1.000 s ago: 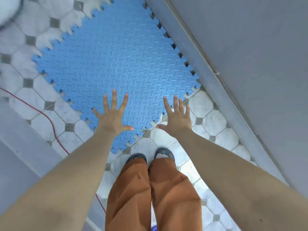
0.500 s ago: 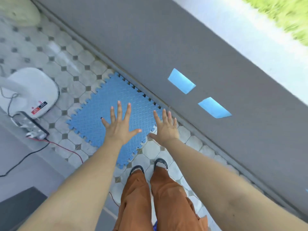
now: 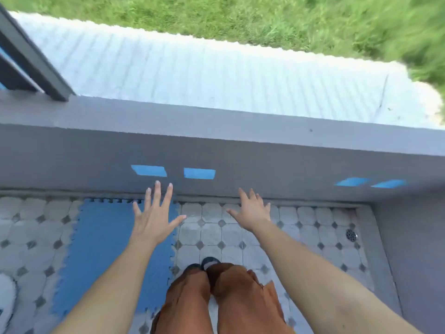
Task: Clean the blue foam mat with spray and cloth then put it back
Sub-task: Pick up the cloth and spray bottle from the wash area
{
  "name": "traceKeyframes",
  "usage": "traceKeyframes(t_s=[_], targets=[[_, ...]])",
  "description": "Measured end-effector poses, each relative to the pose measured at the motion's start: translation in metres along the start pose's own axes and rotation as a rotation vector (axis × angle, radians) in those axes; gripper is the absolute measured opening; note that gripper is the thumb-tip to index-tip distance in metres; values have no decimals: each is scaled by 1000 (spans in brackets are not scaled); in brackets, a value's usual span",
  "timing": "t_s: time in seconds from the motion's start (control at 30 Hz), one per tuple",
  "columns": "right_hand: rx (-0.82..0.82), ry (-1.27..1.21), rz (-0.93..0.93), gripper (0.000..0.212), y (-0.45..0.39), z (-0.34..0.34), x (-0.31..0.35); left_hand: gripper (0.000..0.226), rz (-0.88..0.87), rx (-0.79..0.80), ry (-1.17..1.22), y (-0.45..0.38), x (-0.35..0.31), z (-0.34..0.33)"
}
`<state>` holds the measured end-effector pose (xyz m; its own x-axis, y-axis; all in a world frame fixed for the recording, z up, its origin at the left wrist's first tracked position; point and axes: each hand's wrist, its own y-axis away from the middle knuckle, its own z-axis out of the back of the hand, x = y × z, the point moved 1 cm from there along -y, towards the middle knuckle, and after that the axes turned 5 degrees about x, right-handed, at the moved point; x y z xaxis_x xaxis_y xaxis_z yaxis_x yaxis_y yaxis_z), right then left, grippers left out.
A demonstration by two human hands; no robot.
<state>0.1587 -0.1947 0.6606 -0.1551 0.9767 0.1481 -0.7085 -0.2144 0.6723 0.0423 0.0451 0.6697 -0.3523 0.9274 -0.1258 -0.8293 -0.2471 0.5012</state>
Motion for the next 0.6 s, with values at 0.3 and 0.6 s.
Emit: traceKeyframes(t_s=[0.3,0.6], targets=[[-183,-655,-582,82,90,-62,-198,97,-552,104,-355,-52,-180,-8],[-384,-1266,-1134,92,265,-224,-320,100,-970,287,-579,15,-385,-111]])
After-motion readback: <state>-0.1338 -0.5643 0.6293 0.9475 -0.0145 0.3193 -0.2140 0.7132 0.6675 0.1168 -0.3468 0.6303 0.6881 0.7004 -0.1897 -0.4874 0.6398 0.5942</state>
